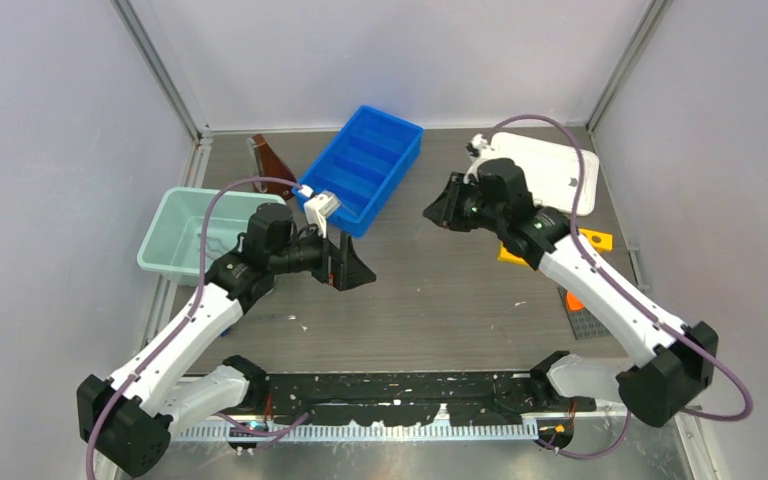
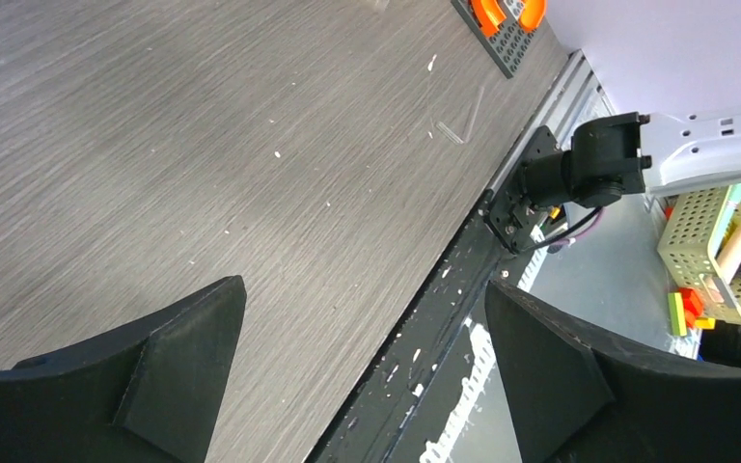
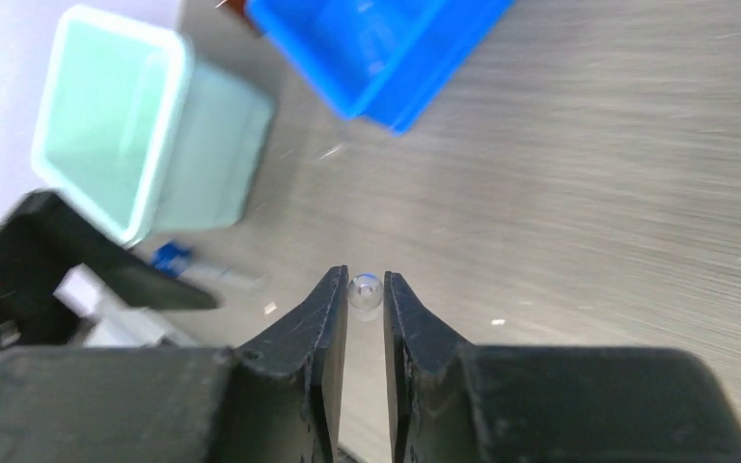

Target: Organize the chemistry lab equipment

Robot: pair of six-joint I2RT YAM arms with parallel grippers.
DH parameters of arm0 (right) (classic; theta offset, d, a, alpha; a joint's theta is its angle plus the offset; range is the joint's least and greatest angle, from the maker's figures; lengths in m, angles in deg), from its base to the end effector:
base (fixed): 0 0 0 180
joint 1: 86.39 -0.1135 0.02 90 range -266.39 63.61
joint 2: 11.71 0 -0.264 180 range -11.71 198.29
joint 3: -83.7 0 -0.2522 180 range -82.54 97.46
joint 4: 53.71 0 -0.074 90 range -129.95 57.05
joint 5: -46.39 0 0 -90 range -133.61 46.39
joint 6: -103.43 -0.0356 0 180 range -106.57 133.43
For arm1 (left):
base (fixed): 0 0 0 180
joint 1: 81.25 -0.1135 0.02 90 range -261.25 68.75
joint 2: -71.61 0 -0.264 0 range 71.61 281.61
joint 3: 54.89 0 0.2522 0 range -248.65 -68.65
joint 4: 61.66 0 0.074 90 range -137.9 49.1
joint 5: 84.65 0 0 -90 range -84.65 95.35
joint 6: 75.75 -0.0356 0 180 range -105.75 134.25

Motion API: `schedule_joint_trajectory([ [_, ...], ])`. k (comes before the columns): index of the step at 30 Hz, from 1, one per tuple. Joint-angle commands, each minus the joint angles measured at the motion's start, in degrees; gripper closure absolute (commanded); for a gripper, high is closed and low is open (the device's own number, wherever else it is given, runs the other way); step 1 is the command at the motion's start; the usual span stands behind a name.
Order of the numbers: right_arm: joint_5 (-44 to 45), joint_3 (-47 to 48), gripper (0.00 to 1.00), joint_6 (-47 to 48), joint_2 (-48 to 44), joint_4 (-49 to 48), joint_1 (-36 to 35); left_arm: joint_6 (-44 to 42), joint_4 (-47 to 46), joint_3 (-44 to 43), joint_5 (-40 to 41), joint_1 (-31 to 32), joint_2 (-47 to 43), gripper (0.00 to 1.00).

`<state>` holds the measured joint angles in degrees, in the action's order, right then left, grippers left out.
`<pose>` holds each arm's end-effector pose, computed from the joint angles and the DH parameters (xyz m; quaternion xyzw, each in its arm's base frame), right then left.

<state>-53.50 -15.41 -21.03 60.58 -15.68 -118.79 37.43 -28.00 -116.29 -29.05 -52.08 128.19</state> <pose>0.2366 0.1574 0.3491 -0.0280 0.8610 0.3389 0.3783 0.1792 -0.1231 0.3052 0.1932 0.8134 -0.4429 0.3239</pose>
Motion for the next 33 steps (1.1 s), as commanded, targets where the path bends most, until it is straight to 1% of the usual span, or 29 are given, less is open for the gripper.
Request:
schedule_joint_trajectory([
  [1,25.93,-3.75,0.80,5.81,-8.57,2.62,0.64,-2.92,1.67,-0.52,3.14,0.19,-3.05,0.02],
  [4,34.76,-6.31,0.80,7.87,-12.09,4.18,1.12,-3.48,2.33,0.17,4.19,0.19,-3.56,0.02],
  [5,39.22,-6.75,0.80,8.80,-12.61,5.21,1.25,-3.57,2.70,0.10,4.17,0.19,-3.68,0.02],
  [6,41.43,-7.76,0.80,9.54,-13.69,5.72,1.46,-3.58,2.84,0.09,4.18,0.19,-3.73,0.02],
  [8,49.94,-9.42,0.79,10.21,-15.22,6.79,2.13,-3.58,2.95,0.09,4.32,0.19,-3.96,0.02],
  [10,54.27,-11.49,0.79,10.58,-17.08,7.23,3.36,-3.51,2.81,0.22,4.33,0.19,-4.23,0.02],
  [11,55.06,-12.90,0.79,10.57,-17.66,7.20,3.91,-3.43,2.78,0.26,4.33,0.19,-4.32,0.02],
  [13,55.49,-14.90,0.78,10.49,-19.31,6.71,6.35,-3.20,2.67,0.35,4.33,0.19,-4.50,0.02],
  [17,51.73,-18.61,0.78,10.29,-21.01,4.27,12.40,-2.73,2.68,0.35,4.43,0.19,-4.47,0.02],
  [19,49.61,-20.30,0.78,10.56,-20.90,2.37,13.70,-2.48,2.77,0.36,4.42,0.19,-4.53,0.02],
  [25,45.79,-23.05,0.77,11.61,-19.45,-3.70,14.38,-2.18,2.93,0.60,4.66,0.35,-4.69,0.02],
  [33,44.16,-25.48,0.76,12.79,-17.68,-10.43,14.33,-2.35,3.82,0.50,5.67,0.93,-5.05,0.02],
])
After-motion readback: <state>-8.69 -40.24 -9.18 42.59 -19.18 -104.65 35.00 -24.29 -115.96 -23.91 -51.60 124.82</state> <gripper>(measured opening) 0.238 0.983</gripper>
